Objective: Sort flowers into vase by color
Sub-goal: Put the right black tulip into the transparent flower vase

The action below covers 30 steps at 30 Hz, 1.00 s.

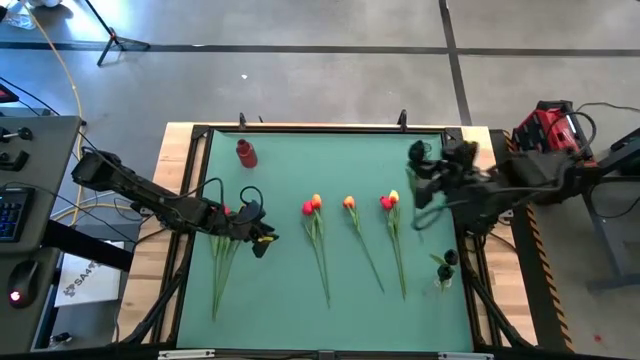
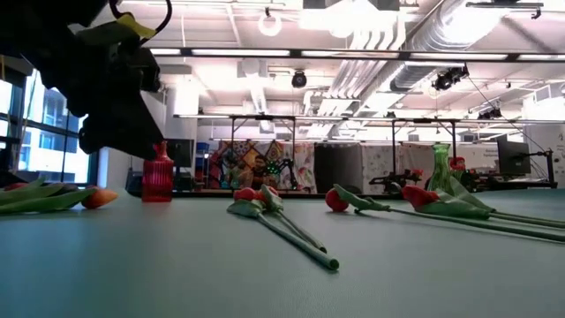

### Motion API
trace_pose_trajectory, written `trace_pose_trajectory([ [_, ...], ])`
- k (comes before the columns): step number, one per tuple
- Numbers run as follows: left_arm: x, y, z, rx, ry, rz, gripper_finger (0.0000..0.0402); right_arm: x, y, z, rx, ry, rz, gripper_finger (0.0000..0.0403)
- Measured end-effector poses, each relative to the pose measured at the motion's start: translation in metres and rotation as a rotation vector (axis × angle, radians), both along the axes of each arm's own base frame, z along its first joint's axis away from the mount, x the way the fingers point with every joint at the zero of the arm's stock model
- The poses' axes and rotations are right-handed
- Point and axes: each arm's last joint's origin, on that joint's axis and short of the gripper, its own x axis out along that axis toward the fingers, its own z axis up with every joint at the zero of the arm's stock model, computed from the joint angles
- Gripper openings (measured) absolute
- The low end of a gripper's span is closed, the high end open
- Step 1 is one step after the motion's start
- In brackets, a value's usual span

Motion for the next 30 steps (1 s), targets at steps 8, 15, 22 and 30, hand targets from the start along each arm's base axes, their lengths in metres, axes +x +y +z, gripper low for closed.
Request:
trace_pose_trajectory([
  [8,0.001,0.003,0.000,-0.009,-0.002,0.026,0.0152,-0.051,0.004,0.007,0.008,-0.026,0.137,0.0000],
  [15,0.001,0.003,0.000,-0.129,-0.023,0.131,0.0152,-0.079,0.000,0.014,0.012,-0.049,0.303,0.0000],
  [22,0.008,0.001,0.009,-0.143,-0.145,0.147,0.0152,-0.092,0.007,0.016,-0.008,-0.028,0.507,0.0000],
  [30,0.013,0.002,0.016,-0.117,-0.240,0.185,0.0152,-0.098,0.046,0.013,-0.067,-0.015,0.731,0.0000],
])
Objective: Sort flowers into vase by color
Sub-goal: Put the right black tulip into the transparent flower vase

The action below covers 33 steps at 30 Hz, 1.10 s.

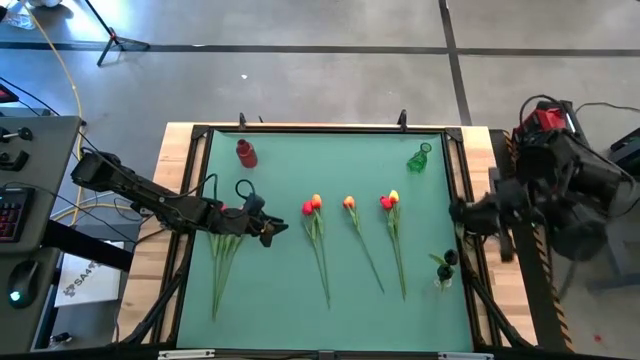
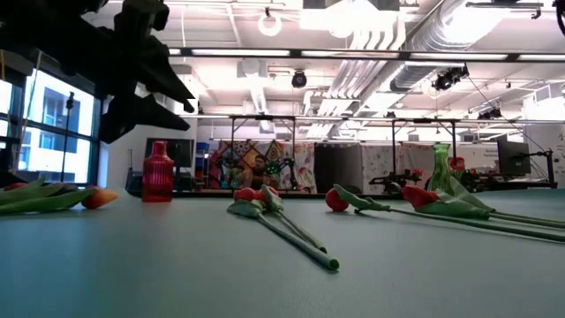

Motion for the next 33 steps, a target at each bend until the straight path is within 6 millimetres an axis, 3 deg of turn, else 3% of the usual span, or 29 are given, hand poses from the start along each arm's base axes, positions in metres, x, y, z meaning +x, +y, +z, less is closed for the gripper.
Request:
trace_pose_trajectory([
  [7,0.000,0.000,0.000,0.001,-0.001,0.003,0.0152,-0.007,0.046,-0.004,-0.074,-0.069,0.133,0.0000],
  [20,0.002,-0.001,0.003,-0.020,-0.032,-0.012,0.0152,-0.023,0.120,-0.039,-0.248,-0.269,0.073,0.0000],
  [25,0.003,-0.001,0.004,-0.027,-0.049,-0.012,0.0152,-0.023,0.130,-0.050,-0.258,-0.307,0.036,0.0000],
  [33,0.003,-0.001,0.005,-0.047,-0.056,-0.001,0.0152,-0.023,0.130,-0.053,-0.222,-0.236,0.053,0.0000],
])
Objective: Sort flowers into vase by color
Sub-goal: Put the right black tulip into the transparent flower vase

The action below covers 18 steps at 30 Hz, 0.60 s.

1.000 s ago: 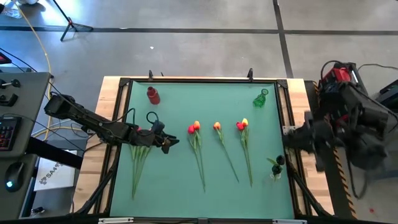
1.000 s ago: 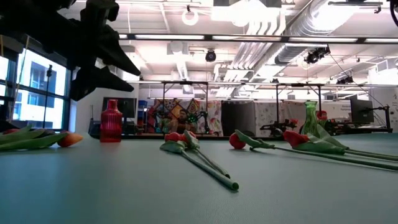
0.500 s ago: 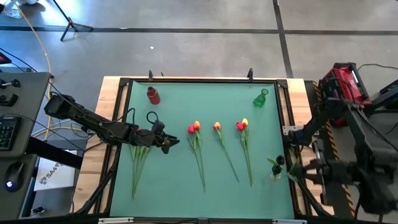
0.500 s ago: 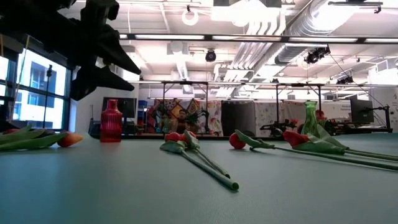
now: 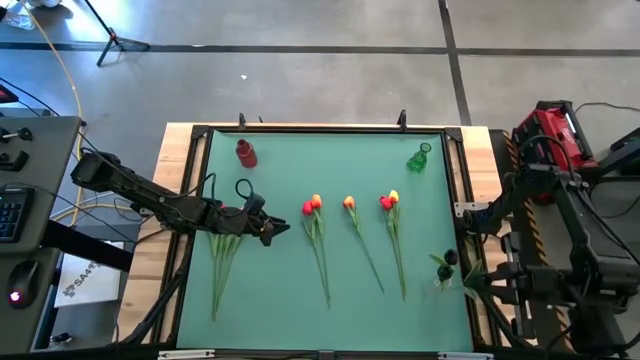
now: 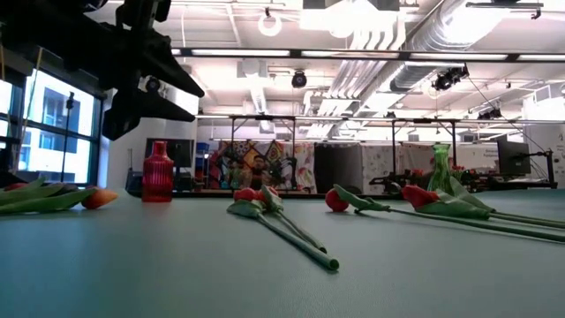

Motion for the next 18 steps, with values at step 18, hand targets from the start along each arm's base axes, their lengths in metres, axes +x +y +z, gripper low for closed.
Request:
trace_pose_trajectory([
  [18,0.000,0.001,0.000,0.016,-0.004,0.028,0.0152,0.018,-0.005,0.000,-0.100,0.026,-0.051,0.0000],
])
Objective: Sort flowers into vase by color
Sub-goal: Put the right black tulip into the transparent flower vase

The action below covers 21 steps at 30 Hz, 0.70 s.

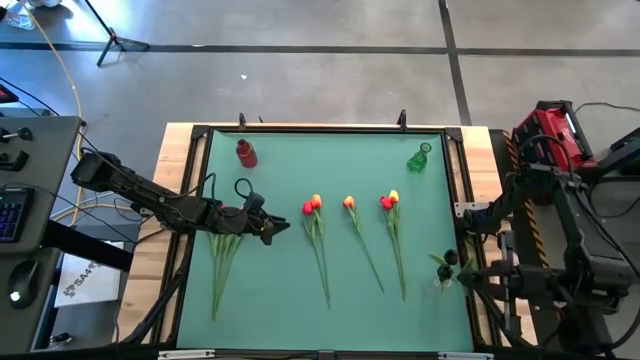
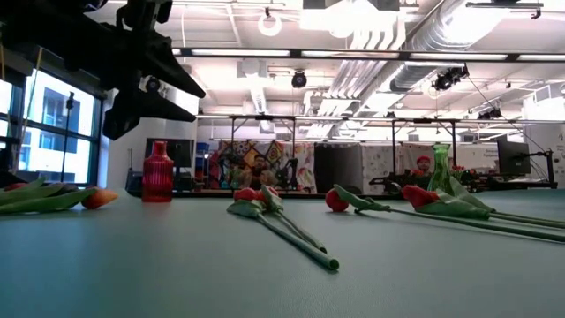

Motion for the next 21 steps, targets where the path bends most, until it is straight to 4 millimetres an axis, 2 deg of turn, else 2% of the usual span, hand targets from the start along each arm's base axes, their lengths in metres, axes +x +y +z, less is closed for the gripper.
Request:
trace_pose_trajectory([
  [13,0.001,0.004,0.000,0.055,0.010,0.002,0.0152,0.000,-0.008,0.006,0.093,0.000,-0.015,0.0000],
  [21,0.001,0.007,0.000,0.067,0.015,-0.003,0.0152,0.008,-0.011,0.006,0.144,0.033,-0.046,0.0000],
])
